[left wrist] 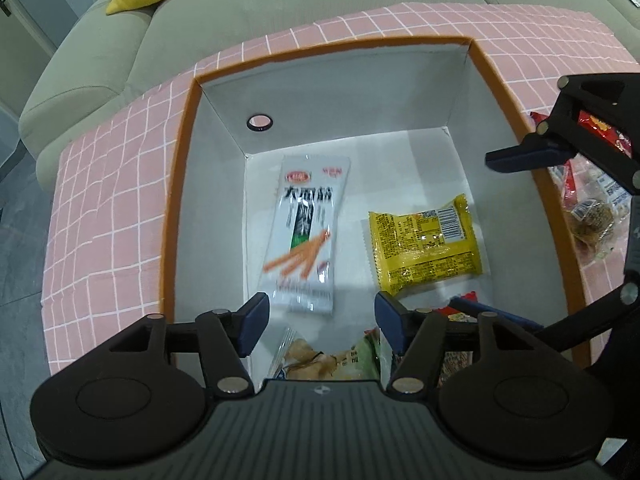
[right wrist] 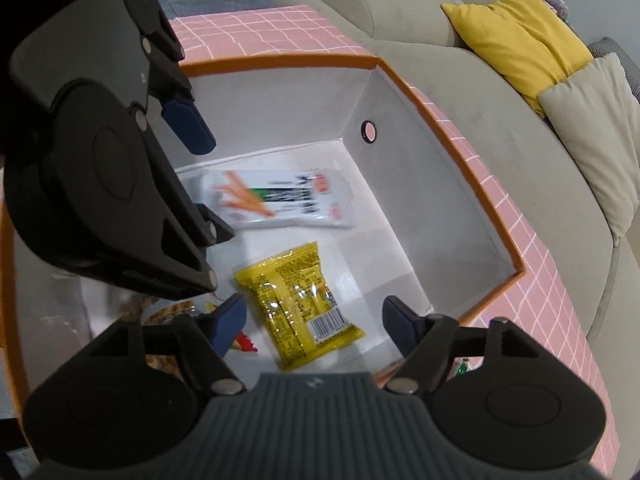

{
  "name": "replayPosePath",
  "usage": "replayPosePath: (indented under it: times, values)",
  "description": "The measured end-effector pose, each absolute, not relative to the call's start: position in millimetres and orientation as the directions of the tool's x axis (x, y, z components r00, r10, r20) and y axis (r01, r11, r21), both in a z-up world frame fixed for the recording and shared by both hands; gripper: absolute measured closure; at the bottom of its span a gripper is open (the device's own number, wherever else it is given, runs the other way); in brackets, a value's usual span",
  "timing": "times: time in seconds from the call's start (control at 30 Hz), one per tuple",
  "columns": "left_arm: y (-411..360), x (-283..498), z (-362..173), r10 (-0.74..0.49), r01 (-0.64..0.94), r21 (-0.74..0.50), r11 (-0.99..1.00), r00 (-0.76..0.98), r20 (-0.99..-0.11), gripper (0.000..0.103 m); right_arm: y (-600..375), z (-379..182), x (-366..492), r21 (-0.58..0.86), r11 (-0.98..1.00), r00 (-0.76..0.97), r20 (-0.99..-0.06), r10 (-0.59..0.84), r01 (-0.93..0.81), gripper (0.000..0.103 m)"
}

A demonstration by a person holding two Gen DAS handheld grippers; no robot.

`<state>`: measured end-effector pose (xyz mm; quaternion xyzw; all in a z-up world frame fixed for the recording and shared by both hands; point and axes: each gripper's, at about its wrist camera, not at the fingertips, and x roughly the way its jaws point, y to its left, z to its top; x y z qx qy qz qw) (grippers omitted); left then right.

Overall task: Organize snacks
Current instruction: 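Lift both tools away from the box toward the remaining snacks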

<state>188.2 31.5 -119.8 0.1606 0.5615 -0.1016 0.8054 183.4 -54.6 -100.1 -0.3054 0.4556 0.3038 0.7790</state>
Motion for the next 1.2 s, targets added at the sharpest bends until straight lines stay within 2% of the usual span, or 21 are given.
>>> replayPosePath:
  times: [0.2, 0.43, 0.9, 1.07, 1.2]
  values:
    - [36.5, 181.2, -99.0, 0.009, 0.329, 0.143, 0.934, 0.377, -0.926, 0.030, -65.1, -73.2, 179.6, -0.149, 0.669, 0.384, -0.898, 0.217, -0.728, 0.019]
    - [40.3, 161.4, -65.1, -0.027, 0.277, 0.122, 0.953, 0.479, -0.877, 0.029, -97.5, -37.2, 163.4, -0.096, 0.766, 0.455, -0.849, 0.270, -0.635, 0.018]
    - [-3.9, 99.0, -3.7, -0.181, 0.217, -0.045, 0.975, 0.662, -0.728, 0.029, -173.1, 16.0, 98.0, 0.040, 0.906, 0.620, -0.716, 0.321, -0.422, 0.018]
    - [-22.4, 82.2, -1.6, -0.203, 0.204, -0.081, 0.976, 0.693, -0.692, 0.028, -197.5, 21.8, 73.9, 0.021, 0.931, 0.675, -0.683, 0.280, -0.365, 0.018]
    - [-39.5, 74.1, -10.5, -0.222, 0.216, -0.097, 0.971, 0.683, -0.696, 0.028, -216.1, 15.5, 58.0, 0.034, 0.948, 0.691, -0.676, 0.254, -0.316, 0.018]
